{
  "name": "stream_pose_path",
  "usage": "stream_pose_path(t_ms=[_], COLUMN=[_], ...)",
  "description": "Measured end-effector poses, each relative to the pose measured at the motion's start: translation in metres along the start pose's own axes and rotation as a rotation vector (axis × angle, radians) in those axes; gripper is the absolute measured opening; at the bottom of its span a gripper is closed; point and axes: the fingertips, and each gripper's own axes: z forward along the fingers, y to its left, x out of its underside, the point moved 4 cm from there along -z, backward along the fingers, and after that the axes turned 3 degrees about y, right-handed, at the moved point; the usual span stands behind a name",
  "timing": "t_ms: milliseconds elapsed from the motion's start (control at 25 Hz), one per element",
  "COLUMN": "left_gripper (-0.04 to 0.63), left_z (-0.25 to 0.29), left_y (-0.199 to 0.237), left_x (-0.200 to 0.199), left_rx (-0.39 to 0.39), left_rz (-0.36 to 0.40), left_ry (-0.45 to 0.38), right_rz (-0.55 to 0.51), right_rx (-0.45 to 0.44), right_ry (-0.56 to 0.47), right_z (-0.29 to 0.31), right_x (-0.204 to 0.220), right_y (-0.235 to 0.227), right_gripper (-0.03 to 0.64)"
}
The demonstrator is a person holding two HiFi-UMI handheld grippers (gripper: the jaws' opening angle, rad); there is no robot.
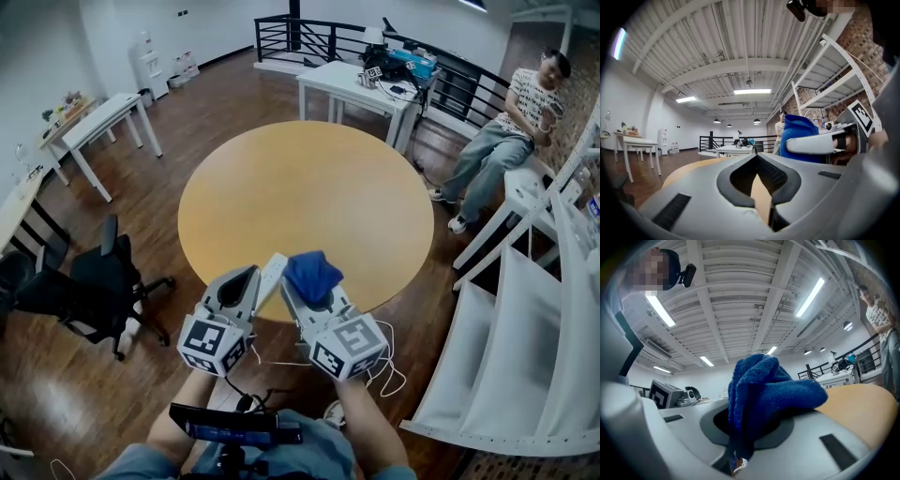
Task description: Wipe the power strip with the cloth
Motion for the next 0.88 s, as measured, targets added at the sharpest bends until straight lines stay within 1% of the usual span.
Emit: stream_pose_path(t_ms=[80, 280, 440, 640, 880], left_gripper=[0.006, 0.005, 0.005, 0.005, 0.005], left_z=[-0.002, -0.005, -0.007, -0.012, -0.014], left_y=[-0.004, -0.007, -0.019, -0.018, -0.022], left_x=[-0.003, -0.001, -0.009, -0.007, -0.005], left_rx=[0.002, 0.003, 0.023, 0.020, 0.015], left_rz=[0.000, -0.003, -0.006, -0.002, -0.005], left_ry=[0.004, -0.023, -0.007, -0.045, -0.041], right_rz=[-0.006, -0.020, -0.028, -0.032, -0.039], right_rx=[0.003, 0.008, 0.013, 0.013, 0.005], right_ry=[-0.006, -0.005, -0.011, -0.027, -0.039], right_z=[-0.002, -0.007, -0.012, -0.015, -0.019], right_x=[-0.001, -0.002, -0.004, -0.003, -0.005], right_y=[0.001, 0.003, 0.004, 0.007, 0.009], right_gripper=[0.059, 0.059, 0.058, 0.058, 0.058])
